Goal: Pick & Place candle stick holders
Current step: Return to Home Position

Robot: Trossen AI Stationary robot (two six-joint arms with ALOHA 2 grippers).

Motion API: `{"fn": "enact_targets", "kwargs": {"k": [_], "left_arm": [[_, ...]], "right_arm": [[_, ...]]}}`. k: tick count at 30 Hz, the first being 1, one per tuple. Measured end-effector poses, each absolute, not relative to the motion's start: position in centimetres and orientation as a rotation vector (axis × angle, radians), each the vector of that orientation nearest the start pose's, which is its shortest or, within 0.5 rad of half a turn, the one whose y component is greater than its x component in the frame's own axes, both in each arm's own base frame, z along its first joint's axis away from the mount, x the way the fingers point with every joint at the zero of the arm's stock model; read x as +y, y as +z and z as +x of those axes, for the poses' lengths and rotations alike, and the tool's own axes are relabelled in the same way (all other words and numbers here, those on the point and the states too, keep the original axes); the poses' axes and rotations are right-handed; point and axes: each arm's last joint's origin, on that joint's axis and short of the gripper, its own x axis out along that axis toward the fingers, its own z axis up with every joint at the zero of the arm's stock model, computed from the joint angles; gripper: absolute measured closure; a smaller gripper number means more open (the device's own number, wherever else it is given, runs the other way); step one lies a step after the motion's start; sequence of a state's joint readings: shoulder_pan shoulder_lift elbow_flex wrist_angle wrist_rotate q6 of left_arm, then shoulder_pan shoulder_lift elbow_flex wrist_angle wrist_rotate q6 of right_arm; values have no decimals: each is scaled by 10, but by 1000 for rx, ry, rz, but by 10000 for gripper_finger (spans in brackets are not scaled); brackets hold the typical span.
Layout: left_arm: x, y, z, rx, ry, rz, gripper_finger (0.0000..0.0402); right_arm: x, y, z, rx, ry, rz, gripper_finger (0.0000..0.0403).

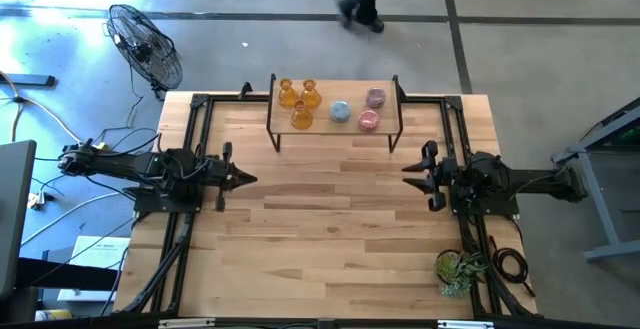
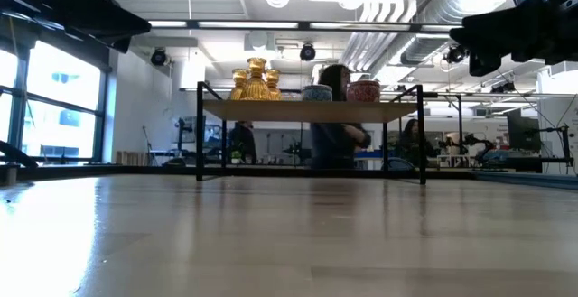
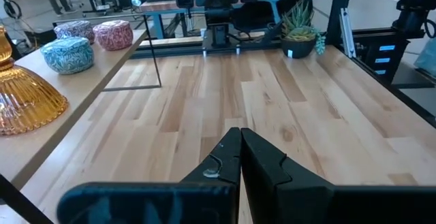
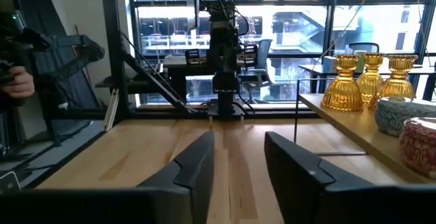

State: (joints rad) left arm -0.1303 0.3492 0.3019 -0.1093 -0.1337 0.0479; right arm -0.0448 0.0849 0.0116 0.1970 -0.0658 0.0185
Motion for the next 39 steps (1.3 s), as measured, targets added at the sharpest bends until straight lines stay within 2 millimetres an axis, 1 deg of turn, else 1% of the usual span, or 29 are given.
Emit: {"fn": "enact_targets", "kwargs": {"k": [8,12,14,16,19,26,28,30,32,35,37,39], "left_arm": [[-11,226,114,163,11,70,396],[-11,222,116,213,16,56,395],[-11,220,117,226,38,36,388],[-10,219,119,239,61,29,373],[-10,218,121,247,73,6,335],[-10,217,125,256,112,-9,209],[-9,217,125,256,129,-4,178],[-9,217,125,255,148,1,155],[-9,217,125,255,148,2,141],[-10,217,125,257,98,-7,133],[-11,215,125,270,70,-9,138],[-11,213,124,293,68,-6,153]], "right_arm": [[-3,179,102,-116,17,14,233],[-4,177,102,-92,-30,22,220],[-5,175,102,-79,-67,25,218],[-6,175,102,-79,-78,25,217],[-5,175,102,-80,-77,27,218],[-5,175,102,-81,-77,29,217],[-5,176,102,-81,-77,29,217],[-5,176,102,-81,-77,29,219],[-5,176,102,-81,-77,29,219],[-5,176,102,-81,-77,28,217],[-5,176,102,-81,-77,28,218],[-5,176,102,-81,-78,28,219]]}}
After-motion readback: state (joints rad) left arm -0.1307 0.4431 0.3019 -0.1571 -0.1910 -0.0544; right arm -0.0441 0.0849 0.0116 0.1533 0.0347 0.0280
